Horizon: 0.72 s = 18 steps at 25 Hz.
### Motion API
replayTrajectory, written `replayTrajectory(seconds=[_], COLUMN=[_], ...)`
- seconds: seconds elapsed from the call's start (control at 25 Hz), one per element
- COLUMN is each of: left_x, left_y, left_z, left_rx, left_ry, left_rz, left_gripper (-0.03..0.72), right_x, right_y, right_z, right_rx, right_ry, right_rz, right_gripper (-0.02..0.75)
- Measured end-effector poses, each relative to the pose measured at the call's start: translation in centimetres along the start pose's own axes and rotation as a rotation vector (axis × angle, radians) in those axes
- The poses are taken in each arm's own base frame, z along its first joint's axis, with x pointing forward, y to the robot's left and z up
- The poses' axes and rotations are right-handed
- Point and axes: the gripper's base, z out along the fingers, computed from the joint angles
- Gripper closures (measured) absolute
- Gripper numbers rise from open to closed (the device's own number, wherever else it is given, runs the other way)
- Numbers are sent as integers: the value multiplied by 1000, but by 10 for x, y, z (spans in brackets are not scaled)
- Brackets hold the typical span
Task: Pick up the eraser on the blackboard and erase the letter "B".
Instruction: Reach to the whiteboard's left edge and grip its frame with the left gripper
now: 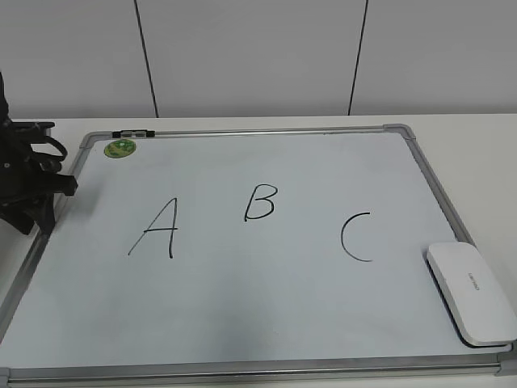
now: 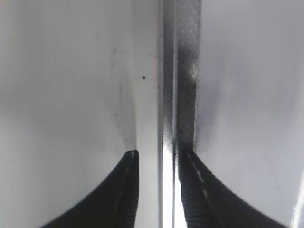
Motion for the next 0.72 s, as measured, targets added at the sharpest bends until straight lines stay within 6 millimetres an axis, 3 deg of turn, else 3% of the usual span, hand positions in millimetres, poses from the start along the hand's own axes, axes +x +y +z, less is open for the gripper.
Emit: replayTrajectory(seconds=[0.32, 0.72], left_x=[0, 0], left_y=[-2, -2], left_z=[0, 0], left_rx=[17, 17], left_ry=[3, 4], left_rz=[-16, -20], left_gripper=[656, 662], right_x=[0, 0], right_y=[0, 0], right_z=[0, 1], right_rx=[0, 0], right_ry=[0, 5], right_rz=[0, 0], right_gripper=[151, 151])
